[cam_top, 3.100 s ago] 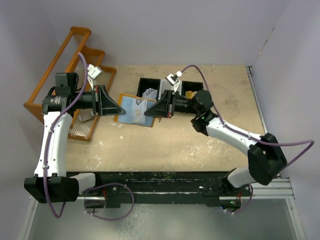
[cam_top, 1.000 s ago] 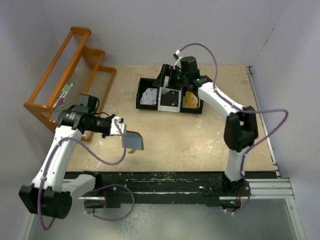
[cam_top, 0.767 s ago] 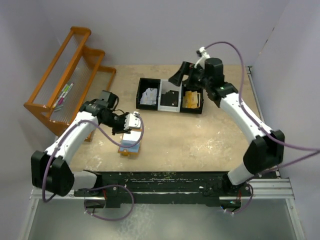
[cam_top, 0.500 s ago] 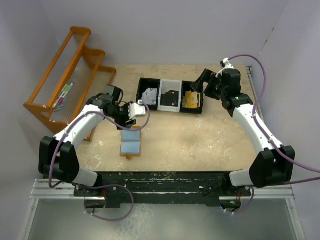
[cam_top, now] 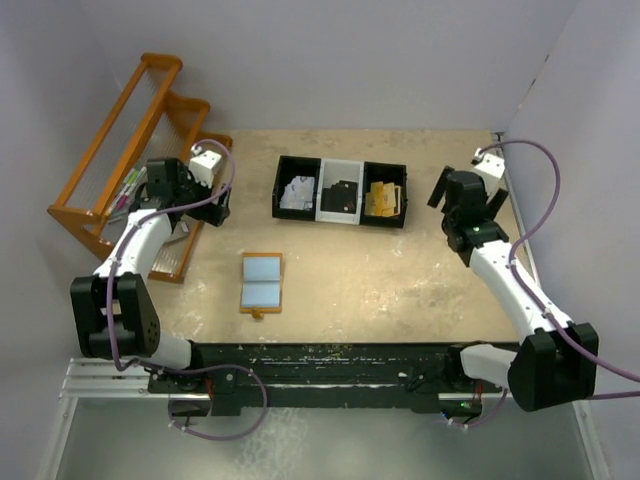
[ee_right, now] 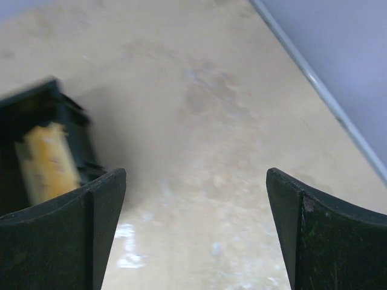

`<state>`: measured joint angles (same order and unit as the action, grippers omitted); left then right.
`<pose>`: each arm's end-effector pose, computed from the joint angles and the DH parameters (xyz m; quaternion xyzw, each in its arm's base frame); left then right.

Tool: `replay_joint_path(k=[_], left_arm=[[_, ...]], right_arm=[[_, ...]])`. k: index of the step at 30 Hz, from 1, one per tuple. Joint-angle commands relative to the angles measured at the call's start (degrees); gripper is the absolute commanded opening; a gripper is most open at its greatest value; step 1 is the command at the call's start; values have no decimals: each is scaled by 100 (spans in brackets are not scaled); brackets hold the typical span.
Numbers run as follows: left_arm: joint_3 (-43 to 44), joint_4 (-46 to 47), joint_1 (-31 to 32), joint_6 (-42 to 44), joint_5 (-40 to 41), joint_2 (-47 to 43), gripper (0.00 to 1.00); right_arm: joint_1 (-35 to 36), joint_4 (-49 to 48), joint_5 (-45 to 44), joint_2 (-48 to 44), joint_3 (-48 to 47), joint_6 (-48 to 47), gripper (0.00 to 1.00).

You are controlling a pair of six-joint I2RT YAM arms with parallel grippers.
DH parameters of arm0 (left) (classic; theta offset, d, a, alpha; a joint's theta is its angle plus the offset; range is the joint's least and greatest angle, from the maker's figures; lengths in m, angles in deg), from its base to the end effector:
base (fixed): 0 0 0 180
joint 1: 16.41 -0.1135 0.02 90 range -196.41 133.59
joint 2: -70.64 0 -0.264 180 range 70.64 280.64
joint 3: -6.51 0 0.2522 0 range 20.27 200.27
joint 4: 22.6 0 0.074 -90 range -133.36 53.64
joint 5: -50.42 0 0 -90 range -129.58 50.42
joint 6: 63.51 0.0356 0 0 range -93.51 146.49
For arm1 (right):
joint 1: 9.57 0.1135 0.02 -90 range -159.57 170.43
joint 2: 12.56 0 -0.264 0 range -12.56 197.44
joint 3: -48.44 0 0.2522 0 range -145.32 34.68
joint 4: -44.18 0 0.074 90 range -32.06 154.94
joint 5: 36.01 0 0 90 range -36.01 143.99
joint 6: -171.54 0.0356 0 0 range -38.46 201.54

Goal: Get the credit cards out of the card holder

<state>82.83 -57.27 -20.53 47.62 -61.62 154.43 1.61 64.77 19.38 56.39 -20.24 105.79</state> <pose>0.3210 0.0097 0.2714 0.2094 0.8759 -0.0835 0.4267 0.2726 0.0333 0.3219 0.2572 0.7618 -0.0685 0.5906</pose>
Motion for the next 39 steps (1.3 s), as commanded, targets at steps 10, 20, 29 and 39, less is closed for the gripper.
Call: replay_joint_path(k=[10, 20, 29, 39], left_arm=[[-3166, 3283, -1, -1638, 339, -1934, 99], [-3794, 3543, -10, -2242, 1439, -2740, 99], [-4169, 2864, -19, -2153, 1664, -3993, 99], [-5581, 3733, -12, -1911, 1286, -4900, 99]], right_arm=[[-15, -1459, -1496, -2126, 2885, -764, 100], [-8, -2022, -1071, -3230, 3854, -804, 100], [-11, -2797, -816, -3960, 4566, -1305, 100], [-2, -3333, 172, -3862, 4761, -1906, 100]])
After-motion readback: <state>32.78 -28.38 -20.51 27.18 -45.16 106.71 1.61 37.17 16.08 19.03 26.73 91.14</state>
